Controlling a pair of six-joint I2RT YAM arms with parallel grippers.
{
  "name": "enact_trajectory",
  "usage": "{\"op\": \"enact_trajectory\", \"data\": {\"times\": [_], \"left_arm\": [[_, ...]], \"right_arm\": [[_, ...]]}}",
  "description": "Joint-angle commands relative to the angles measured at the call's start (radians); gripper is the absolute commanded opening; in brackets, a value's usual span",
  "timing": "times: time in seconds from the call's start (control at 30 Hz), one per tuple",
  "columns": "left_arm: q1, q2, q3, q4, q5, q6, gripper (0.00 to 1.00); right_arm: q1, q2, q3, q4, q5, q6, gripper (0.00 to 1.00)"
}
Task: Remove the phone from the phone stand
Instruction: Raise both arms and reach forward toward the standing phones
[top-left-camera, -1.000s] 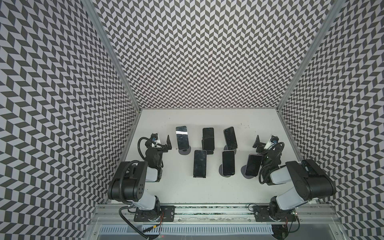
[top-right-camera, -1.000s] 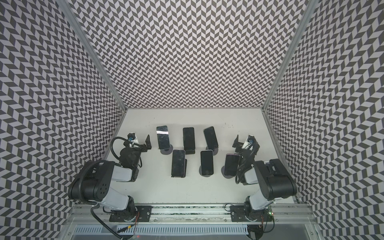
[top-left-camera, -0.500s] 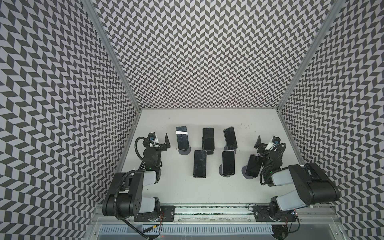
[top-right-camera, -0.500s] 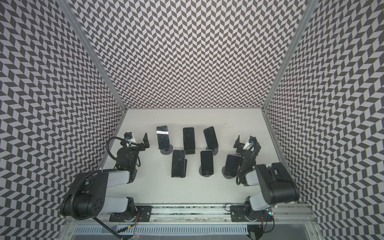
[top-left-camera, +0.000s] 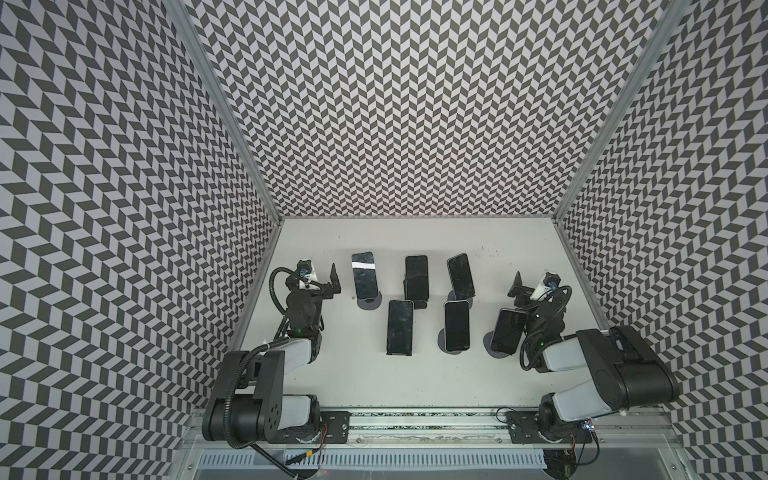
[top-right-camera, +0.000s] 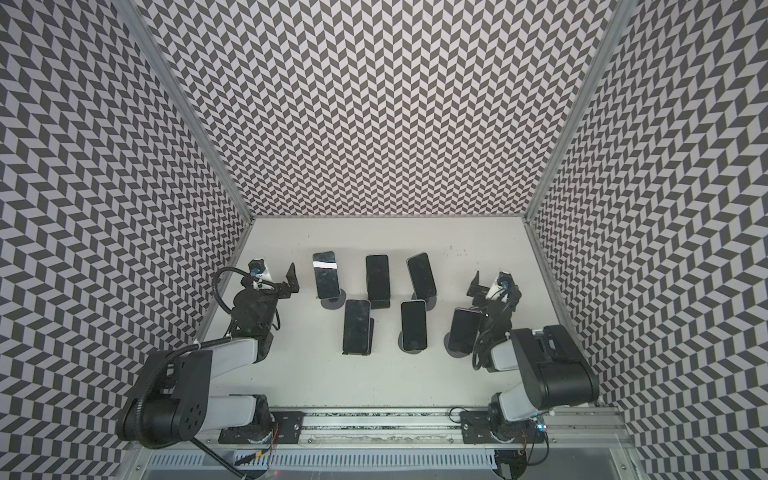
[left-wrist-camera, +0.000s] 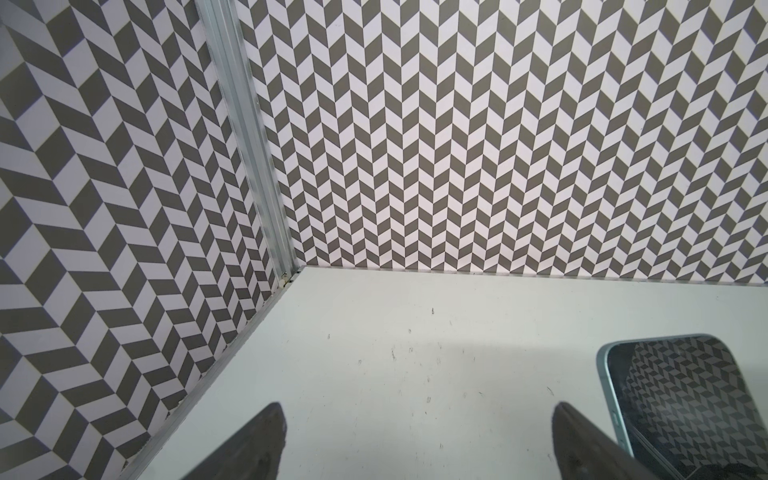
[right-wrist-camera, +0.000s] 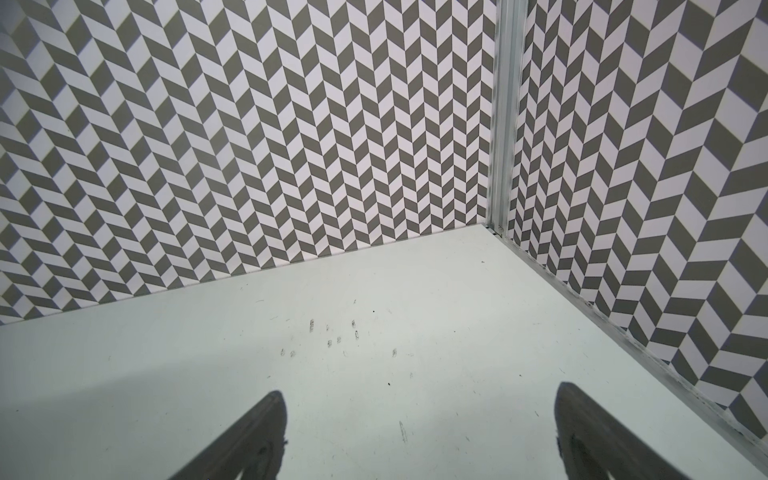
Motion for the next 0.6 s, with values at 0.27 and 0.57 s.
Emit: {"op": "enact_trajectory", "data": {"times": [0.27, 0.57], "left_arm": [[-0.003, -0.042, 0.036, -0.036, 0.005, -0.017, 1.00], [-0.022, -0.088, 0.066, -0.096, -0.020, -0.019, 1.00]], "right_arm": [[-0.024, -0.065, 0.129, -0.202, 0.085, 0.064, 0.99], [-0.025, -0.151, 0.143, -0.255, 0.108, 0.064, 0.99]]}}
